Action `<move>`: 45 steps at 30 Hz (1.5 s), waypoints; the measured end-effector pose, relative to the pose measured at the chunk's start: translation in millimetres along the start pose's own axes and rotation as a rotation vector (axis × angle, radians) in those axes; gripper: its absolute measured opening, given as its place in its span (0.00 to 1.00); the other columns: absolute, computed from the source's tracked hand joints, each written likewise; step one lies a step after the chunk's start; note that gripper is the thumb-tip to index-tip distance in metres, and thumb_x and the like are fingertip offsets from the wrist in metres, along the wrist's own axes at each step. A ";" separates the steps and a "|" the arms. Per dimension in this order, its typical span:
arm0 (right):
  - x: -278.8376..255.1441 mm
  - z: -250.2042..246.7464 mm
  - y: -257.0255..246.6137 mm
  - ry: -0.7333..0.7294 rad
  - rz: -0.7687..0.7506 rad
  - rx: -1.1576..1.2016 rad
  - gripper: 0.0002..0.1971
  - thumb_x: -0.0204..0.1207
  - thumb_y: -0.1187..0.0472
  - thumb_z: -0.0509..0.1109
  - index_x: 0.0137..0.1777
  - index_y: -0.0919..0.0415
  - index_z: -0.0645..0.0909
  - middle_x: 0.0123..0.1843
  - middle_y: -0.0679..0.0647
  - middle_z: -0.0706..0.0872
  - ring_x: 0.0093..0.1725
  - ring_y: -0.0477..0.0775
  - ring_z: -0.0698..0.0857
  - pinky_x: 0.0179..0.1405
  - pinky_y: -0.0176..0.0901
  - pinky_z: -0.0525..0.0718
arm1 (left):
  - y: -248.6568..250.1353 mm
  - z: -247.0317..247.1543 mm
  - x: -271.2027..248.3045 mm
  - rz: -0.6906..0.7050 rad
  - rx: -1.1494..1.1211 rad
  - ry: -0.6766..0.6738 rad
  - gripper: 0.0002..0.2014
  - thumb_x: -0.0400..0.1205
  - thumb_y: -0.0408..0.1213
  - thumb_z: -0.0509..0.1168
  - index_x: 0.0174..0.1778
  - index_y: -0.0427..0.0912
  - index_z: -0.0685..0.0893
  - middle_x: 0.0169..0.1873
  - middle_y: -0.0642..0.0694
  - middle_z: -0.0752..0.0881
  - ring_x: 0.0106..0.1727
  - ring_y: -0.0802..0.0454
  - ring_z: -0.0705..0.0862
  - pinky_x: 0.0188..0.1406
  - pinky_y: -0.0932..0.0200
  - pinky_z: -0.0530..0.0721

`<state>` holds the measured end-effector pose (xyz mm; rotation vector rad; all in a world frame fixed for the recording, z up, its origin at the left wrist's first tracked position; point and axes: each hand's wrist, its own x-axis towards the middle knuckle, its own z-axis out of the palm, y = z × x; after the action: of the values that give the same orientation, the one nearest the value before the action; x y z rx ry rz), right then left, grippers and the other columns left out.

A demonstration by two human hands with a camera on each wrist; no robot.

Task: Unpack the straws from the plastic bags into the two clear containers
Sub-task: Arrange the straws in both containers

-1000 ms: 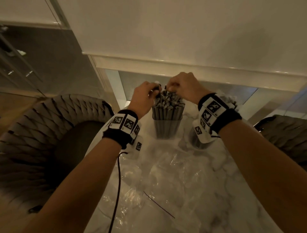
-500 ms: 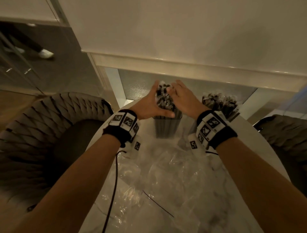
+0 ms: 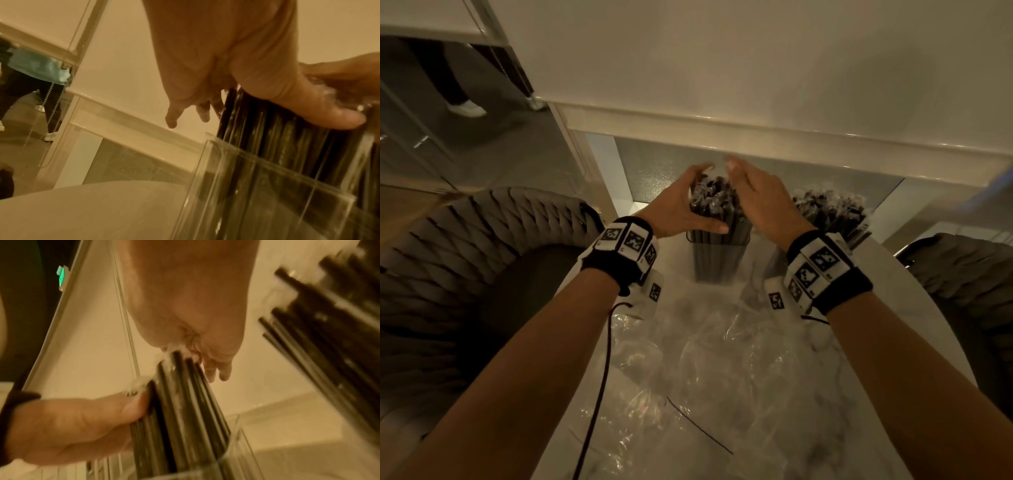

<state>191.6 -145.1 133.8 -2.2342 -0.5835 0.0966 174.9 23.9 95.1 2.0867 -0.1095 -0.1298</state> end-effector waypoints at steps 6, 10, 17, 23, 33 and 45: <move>-20.7 -28.2 -3.6 0.110 -0.001 0.101 0.25 0.87 0.49 0.46 0.82 0.56 0.58 0.79 0.64 0.69 0.75 0.49 0.70 0.60 0.10 0.59 | 9.6 -17.9 -32.5 0.061 0.050 0.098 0.61 0.62 0.59 0.77 0.82 0.57 0.41 0.84 0.54 0.47 0.84 0.57 0.48 0.83 0.43 0.52; -13.9 -5.0 6.4 -0.014 -0.021 -0.034 0.28 0.87 0.48 0.46 0.84 0.56 0.50 0.87 0.54 0.47 0.85 0.52 0.47 0.79 0.41 0.46 | 26.7 -3.8 -30.9 0.125 0.355 0.113 0.63 0.61 0.67 0.73 0.82 0.52 0.40 0.84 0.53 0.45 0.85 0.54 0.47 0.81 0.32 0.47; 8.1 31.3 24.3 0.033 -0.145 -0.257 0.22 0.87 0.52 0.49 0.70 0.67 0.70 0.67 0.63 0.75 0.64 0.60 0.78 0.69 0.51 0.75 | 10.1 13.2 2.1 0.180 0.429 0.074 0.50 0.65 0.51 0.79 0.79 0.40 0.61 0.75 0.43 0.69 0.75 0.47 0.71 0.76 0.42 0.67; 5.1 32.0 26.2 0.071 -0.176 -0.244 0.18 0.86 0.55 0.52 0.62 0.69 0.74 0.59 0.65 0.77 0.56 0.61 0.78 0.61 0.52 0.77 | 10.0 21.3 1.7 0.215 0.341 0.132 0.42 0.64 0.42 0.81 0.70 0.35 0.70 0.64 0.39 0.74 0.58 0.54 0.75 0.63 0.59 0.75; -27.7 -37.0 -20.8 0.331 -0.238 -0.079 0.13 0.85 0.64 0.56 0.63 0.66 0.77 0.58 0.62 0.85 0.49 0.59 0.84 0.51 0.33 0.77 | 46.6 -17.7 -43.2 0.099 0.343 0.166 0.54 0.62 0.69 0.69 0.81 0.51 0.55 0.79 0.45 0.60 0.78 0.47 0.64 0.77 0.41 0.66; -197.8 52.5 50.3 -0.404 0.261 -0.610 0.36 0.79 0.58 0.65 0.83 0.60 0.50 0.73 0.63 0.74 0.72 0.66 0.69 0.72 0.56 0.64 | 26.6 62.5 -168.2 0.087 0.273 0.119 0.11 0.79 0.33 0.66 0.57 0.44 0.84 0.54 0.46 0.83 0.48 0.54 0.85 0.51 0.59 0.84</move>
<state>21.2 -224.1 38.3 -2.9078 -0.5809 0.5823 -1.0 -20.7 95.3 2.3520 -0.1529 0.0666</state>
